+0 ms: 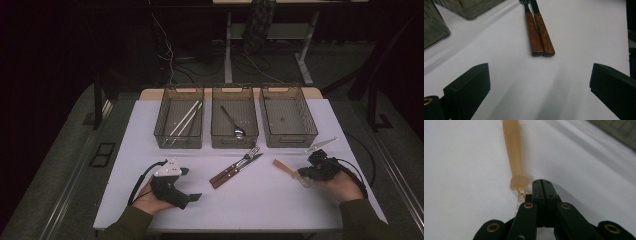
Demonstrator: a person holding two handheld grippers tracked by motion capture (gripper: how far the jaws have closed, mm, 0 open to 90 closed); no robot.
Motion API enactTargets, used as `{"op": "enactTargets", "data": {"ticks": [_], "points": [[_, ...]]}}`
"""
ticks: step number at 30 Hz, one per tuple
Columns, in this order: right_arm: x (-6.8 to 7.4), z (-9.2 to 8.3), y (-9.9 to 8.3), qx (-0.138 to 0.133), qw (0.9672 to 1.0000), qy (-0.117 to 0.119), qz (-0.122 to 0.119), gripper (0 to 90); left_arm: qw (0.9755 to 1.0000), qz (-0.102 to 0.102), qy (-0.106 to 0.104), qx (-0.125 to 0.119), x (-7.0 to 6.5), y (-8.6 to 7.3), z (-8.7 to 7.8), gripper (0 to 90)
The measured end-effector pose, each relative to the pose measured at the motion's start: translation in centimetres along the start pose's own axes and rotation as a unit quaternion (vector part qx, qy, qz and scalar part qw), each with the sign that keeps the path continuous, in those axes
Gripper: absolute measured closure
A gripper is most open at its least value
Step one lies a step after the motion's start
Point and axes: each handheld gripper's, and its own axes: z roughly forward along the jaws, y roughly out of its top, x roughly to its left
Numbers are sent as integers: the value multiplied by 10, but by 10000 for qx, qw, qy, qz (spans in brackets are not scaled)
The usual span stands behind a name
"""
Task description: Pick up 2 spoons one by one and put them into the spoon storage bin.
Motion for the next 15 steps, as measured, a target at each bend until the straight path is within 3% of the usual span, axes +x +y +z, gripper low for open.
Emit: {"op": "enactTargets", "data": {"ticks": [4, 8, 11, 15], "points": [[-6, -8, 7, -360, 9993, -69, 42, 787, 10000, -26, 18, -16, 1, 0, -1, 18], [-8, -8, 19, -678, 9975, 192, -67, 632, 10000, -22, 17, -21, 1, 0, -1, 18], [-3, 1, 32, -668, 9965, 447, -212, 569, 10000, -13, 15, -12, 1, 0, -1, 18], [7, 16, 47, -481, 9965, 438, -522, 542, 10000, -19, 14, -10, 1, 0, 0, 17]]}}
